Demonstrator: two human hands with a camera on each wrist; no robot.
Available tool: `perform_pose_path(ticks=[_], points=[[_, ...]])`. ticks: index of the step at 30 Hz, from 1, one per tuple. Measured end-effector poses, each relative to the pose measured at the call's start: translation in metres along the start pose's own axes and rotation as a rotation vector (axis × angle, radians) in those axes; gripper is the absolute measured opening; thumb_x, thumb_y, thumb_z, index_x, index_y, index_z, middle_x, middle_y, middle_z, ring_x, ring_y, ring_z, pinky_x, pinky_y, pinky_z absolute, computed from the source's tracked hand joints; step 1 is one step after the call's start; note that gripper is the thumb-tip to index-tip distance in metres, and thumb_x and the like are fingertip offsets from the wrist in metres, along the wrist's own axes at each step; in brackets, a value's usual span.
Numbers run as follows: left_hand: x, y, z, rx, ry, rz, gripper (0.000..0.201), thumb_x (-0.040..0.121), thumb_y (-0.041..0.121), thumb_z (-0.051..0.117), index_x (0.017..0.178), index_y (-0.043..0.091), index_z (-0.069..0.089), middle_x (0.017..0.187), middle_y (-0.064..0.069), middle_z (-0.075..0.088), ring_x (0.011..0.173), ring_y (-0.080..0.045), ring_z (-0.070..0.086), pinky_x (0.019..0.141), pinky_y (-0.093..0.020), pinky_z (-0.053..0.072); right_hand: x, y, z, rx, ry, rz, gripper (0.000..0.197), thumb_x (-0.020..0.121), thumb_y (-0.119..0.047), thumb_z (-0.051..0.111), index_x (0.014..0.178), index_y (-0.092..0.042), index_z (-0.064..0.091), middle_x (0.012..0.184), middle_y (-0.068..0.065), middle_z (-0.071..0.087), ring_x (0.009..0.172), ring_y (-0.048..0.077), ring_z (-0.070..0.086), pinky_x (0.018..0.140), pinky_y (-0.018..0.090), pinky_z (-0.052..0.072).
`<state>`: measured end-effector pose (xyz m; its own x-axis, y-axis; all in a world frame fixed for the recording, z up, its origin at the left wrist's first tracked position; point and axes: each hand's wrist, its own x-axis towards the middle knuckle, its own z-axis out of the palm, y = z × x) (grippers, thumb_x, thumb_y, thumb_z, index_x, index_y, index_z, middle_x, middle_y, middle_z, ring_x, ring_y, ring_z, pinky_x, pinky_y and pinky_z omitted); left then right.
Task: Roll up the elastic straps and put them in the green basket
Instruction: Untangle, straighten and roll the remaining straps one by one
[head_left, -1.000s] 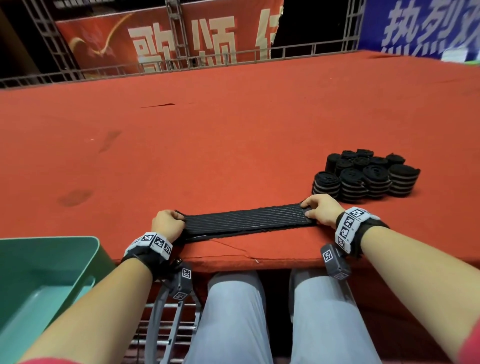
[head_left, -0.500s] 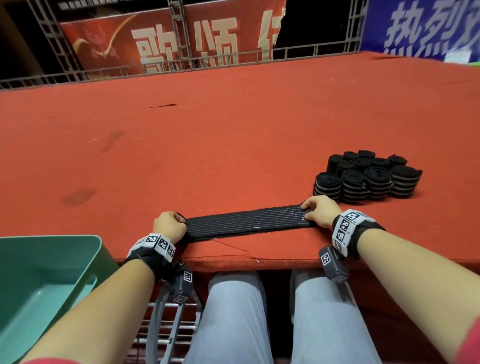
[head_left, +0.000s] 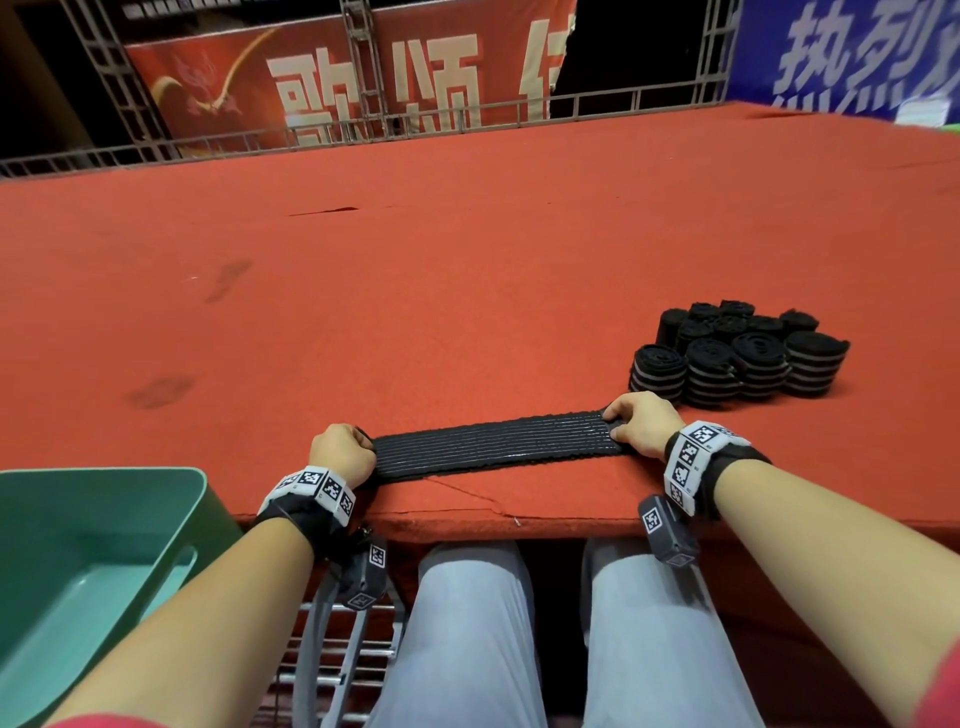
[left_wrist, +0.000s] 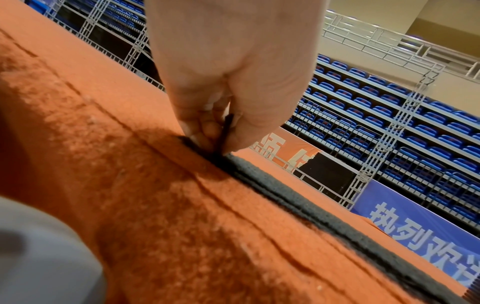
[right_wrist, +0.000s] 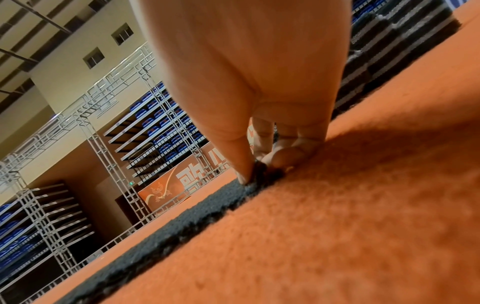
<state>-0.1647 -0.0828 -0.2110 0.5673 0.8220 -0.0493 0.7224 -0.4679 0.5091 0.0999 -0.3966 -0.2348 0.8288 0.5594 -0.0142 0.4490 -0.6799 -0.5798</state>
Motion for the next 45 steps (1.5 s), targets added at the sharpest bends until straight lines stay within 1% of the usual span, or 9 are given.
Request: perform_pose_path(ticks=[7,14,20,26,32,36,39,41,45], points=[[0.006,-0.005,0.002,0.083,-0.018,-0.011,0.016,0.082,0.007,0.060,0.088,0.008,0.074,0.092,-0.014,0.071,0.086,-0.032,0.065,0.077,-0.036,0.056,-0.001,-0.004,0.000,-0.018,-0.008,0.024,0.022,0.082,-0.006,0.076,0.101,-0.016,0.073,0.102,0.004,0.070,0.092,0.017,0.062,0.079,0.022,0.043],[0.010,-0.003,-0.004,0.239,-0.078,-0.027,0.017,0.081,0.018,0.062,0.093,0.013,0.073,0.095,-0.011,0.071,0.086,-0.031,0.066,0.077,-0.035,0.057,-0.002,-0.008,-0.001,-0.092,-0.005,0.031,0.023,0.082,-0.008,0.077,0.104,-0.014,0.074,0.109,0.006,0.069,0.107,0.023,0.064,0.094,0.029,0.048],[0.006,0.007,0.000,0.442,-0.041,0.157,0.022,0.079,0.025,0.065,0.100,0.033,0.067,0.121,0.003,0.050,0.120,-0.025,0.045,0.097,-0.042,0.041,-0.004,-0.015,-0.003,-0.182,-0.014,0.016,0.023,0.082,-0.010,0.076,0.105,-0.016,0.074,0.113,0.008,0.067,0.104,0.024,0.063,0.090,0.028,0.048],[0.004,0.019,0.011,0.294,-0.337,0.382,0.036,0.063,0.046,0.079,0.090,0.038,0.056,0.105,0.016,0.056,0.100,-0.014,0.055,0.101,-0.046,0.042,-0.007,-0.019,-0.009,-0.191,-0.041,0.039,0.025,0.085,-0.011,0.075,0.109,-0.017,0.073,0.115,0.006,0.068,0.108,0.023,0.062,0.091,0.028,0.047],[0.004,0.017,0.010,0.363,-0.311,0.448,0.035,0.067,0.049,0.083,0.089,0.042,0.058,0.115,0.016,0.054,0.109,-0.014,0.053,0.099,-0.048,0.042,-0.008,-0.020,-0.010,-0.180,-0.055,0.078,0.024,0.084,-0.010,0.075,0.106,-0.019,0.073,0.115,0.005,0.067,0.107,0.023,0.063,0.089,0.028,0.047],[0.003,0.023,0.008,0.339,-0.325,0.415,0.030,0.075,0.063,0.070,0.087,0.037,0.063,0.108,0.015,0.052,0.107,-0.014,0.053,0.098,-0.046,0.043,-0.009,-0.023,-0.011,-0.193,-0.072,0.111,0.025,0.084,-0.011,0.075,0.107,-0.018,0.068,0.115,0.007,0.066,0.104,0.025,0.062,0.086,0.029,0.047],[0.004,0.024,0.011,0.368,-0.292,0.408,0.011,0.086,0.045,0.067,0.087,0.037,0.059,0.110,0.012,0.050,0.115,-0.019,0.051,0.101,-0.050,0.041,-0.010,-0.024,-0.010,-0.199,-0.045,0.176,0.039,0.083,-0.018,0.076,0.116,-0.012,0.056,0.116,0.011,0.063,0.106,0.029,0.060,0.088,0.033,0.048],[0.003,0.026,0.014,0.408,-0.269,0.382,0.020,0.086,0.036,0.070,0.101,0.035,0.057,0.116,0.008,0.049,0.120,-0.021,0.047,0.103,-0.051,0.039,-0.010,-0.027,-0.010,-0.197,-0.050,0.227,0.045,0.083,-0.023,0.077,0.118,-0.007,0.055,0.115,0.014,0.063,0.110,0.032,0.060,0.088,0.033,0.049],[0.005,0.037,0.015,0.492,-0.277,0.319,0.058,0.084,0.037,0.072,0.136,0.031,0.048,0.132,0.002,0.048,0.128,-0.023,0.043,0.105,-0.053,0.038,-0.010,-0.031,-0.011,-0.203,-0.061,0.274,0.031,0.082,-0.020,0.077,0.071,-0.007,0.051,0.075,0.008,0.055,0.086,0.029,0.060,0.056,0.027,0.039]])
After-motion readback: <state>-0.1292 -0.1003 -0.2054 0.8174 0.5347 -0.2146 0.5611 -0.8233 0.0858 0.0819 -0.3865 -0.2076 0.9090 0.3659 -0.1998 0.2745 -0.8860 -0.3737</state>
